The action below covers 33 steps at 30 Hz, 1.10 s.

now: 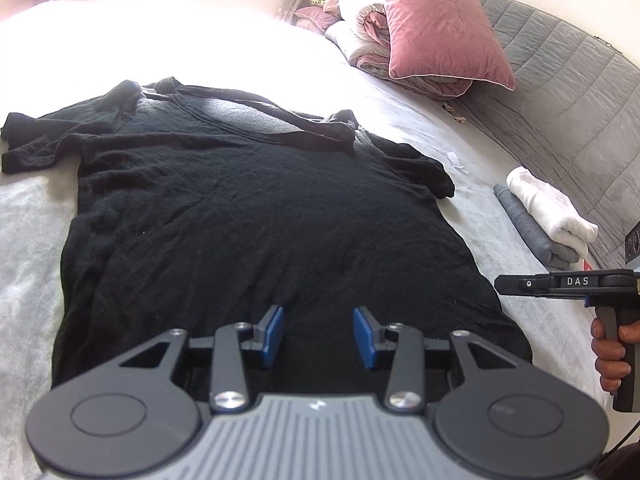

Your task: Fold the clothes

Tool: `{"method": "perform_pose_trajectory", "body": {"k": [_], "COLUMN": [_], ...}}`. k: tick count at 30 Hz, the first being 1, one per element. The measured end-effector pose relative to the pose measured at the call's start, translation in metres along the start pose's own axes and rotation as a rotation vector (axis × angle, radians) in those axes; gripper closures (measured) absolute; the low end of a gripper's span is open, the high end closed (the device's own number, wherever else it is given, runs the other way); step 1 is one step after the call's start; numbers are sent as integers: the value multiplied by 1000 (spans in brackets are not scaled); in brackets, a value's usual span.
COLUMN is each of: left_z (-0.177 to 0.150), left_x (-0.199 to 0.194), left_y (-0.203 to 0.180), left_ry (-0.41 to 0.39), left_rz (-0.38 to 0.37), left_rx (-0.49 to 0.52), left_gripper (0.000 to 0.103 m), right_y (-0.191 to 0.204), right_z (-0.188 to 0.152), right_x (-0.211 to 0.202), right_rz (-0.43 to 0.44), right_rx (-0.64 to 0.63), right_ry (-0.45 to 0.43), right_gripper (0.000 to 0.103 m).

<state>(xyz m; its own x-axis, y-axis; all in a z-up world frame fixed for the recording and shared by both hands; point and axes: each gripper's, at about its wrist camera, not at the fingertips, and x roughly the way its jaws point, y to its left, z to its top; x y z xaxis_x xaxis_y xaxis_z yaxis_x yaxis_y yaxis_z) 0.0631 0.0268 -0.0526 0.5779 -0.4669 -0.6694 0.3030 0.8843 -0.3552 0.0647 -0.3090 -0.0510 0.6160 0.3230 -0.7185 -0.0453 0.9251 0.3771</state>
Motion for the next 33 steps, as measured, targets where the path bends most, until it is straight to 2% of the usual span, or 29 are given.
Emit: {"method": "perform_pose_trajectory", "body": {"k": [4,16,26,33], "left_z": [-7,-19,-16,-3], "left_x": [-9,-35,-61,-66], "left_y": [5,13,47,85], "left_ry": [5,4,-43,-92], "left_rz": [12,66,152,248], "left_rx": [8,55,-4,-137], "left_gripper": [63,63,63,64], "right_y": [-1,0,4,3], "right_z": [-16,-27,-31,-30], "right_x": [-4,-14,-15,-15], "right_rz": [11,32,5,2], "right_rx": [7,34,12,29], "right_ry": [33,41,44,32], "right_gripper": [90,89,89,87]}}
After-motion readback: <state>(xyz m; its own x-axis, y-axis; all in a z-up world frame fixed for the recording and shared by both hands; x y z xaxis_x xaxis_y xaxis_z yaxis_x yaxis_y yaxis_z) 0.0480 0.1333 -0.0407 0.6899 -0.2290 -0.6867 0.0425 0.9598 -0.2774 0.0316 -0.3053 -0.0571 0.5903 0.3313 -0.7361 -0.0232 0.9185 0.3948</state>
